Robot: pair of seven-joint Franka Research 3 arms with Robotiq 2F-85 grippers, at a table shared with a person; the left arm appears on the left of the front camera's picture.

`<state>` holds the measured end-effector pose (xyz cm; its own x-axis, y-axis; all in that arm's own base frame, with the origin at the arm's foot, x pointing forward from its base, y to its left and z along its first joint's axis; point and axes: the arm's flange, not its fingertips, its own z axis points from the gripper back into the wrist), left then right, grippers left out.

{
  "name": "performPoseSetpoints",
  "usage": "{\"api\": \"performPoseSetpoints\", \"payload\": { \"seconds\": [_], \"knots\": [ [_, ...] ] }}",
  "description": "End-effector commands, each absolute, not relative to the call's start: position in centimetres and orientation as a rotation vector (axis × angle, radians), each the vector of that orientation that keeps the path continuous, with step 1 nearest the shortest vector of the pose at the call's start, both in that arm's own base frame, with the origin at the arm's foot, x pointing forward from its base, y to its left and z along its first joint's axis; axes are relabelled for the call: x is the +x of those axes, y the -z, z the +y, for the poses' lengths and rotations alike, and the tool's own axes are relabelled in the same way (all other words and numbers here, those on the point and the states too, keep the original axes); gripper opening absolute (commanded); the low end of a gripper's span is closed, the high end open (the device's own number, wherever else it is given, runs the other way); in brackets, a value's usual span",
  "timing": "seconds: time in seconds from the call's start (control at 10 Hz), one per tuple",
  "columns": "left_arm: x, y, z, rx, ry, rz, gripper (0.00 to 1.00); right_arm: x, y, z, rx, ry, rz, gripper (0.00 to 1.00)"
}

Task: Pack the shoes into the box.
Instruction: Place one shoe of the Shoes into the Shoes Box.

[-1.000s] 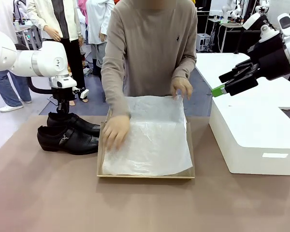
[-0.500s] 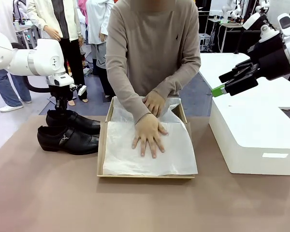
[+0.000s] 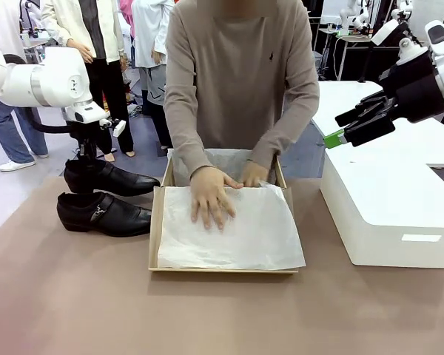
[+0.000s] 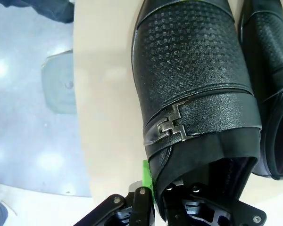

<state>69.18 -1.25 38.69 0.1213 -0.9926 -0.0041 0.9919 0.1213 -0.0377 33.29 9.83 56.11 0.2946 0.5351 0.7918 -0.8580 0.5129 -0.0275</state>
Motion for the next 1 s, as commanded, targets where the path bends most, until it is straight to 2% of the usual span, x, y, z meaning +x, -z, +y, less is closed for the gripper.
{"api": "performPoseSetpoints", "payload": {
  "seconds": [0.0,0.8,0.9],
  "knots": [
    [67.8,-40.0,-0.9,0.016,1.428,0.021,0.00,33.5,-56.1,9.8,0.458,-0.981,-0.851,1.00],
    [65.3,-44.4,0.6,0.045,1.394,-0.002,0.00,33.5,-56.1,9.8,0.458,-0.981,-0.851,1.00],
    [66.7,-43.7,0.5,0.042,1.405,-0.017,0.00,33.5,-56.1,9.8,0.458,-0.981,-0.851,1.00]
  ]
}}
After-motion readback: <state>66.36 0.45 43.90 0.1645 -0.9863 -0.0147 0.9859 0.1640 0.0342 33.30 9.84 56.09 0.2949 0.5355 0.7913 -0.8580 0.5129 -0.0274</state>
